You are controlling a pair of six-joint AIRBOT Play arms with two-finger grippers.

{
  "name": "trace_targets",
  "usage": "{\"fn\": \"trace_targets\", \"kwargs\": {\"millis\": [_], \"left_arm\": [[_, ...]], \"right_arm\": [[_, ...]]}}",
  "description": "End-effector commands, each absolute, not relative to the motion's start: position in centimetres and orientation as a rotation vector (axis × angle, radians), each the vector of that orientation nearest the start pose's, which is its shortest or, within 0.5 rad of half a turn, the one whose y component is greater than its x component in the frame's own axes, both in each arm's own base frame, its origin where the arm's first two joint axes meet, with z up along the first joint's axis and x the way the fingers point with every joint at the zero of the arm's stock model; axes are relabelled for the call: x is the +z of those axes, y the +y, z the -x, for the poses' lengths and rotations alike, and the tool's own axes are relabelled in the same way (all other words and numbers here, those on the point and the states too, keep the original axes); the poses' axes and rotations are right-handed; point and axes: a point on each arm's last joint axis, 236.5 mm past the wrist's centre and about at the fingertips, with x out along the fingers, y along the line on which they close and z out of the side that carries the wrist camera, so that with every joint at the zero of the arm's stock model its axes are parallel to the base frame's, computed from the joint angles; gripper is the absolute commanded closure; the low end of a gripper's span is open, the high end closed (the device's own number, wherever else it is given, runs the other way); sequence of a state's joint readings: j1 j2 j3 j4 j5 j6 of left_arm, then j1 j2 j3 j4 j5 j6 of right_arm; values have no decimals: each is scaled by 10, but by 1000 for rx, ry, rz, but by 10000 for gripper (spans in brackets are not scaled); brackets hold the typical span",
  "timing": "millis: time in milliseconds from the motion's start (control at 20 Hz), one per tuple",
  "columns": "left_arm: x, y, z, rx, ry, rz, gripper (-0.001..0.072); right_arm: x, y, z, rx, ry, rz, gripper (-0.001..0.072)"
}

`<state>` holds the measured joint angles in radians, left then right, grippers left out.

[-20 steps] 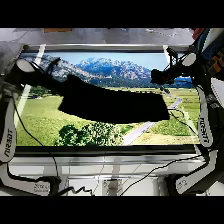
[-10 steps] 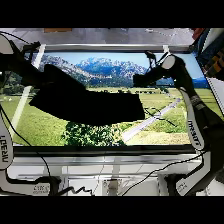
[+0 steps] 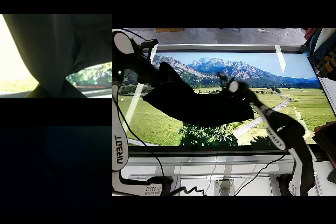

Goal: Fold the clothes and pants, and hang the long-sleeved shirts on hangers.

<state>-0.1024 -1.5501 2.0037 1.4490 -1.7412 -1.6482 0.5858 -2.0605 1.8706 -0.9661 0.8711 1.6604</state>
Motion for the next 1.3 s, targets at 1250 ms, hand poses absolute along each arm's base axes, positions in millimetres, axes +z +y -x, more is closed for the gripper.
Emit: {"fn": "trace_targets", "kwargs": {"millis": [1250], "left_arm": [[54,-408,-454,-829,1083,210,697]], "right_arm": [[83,101,-570,218,933,-298,691]]}}
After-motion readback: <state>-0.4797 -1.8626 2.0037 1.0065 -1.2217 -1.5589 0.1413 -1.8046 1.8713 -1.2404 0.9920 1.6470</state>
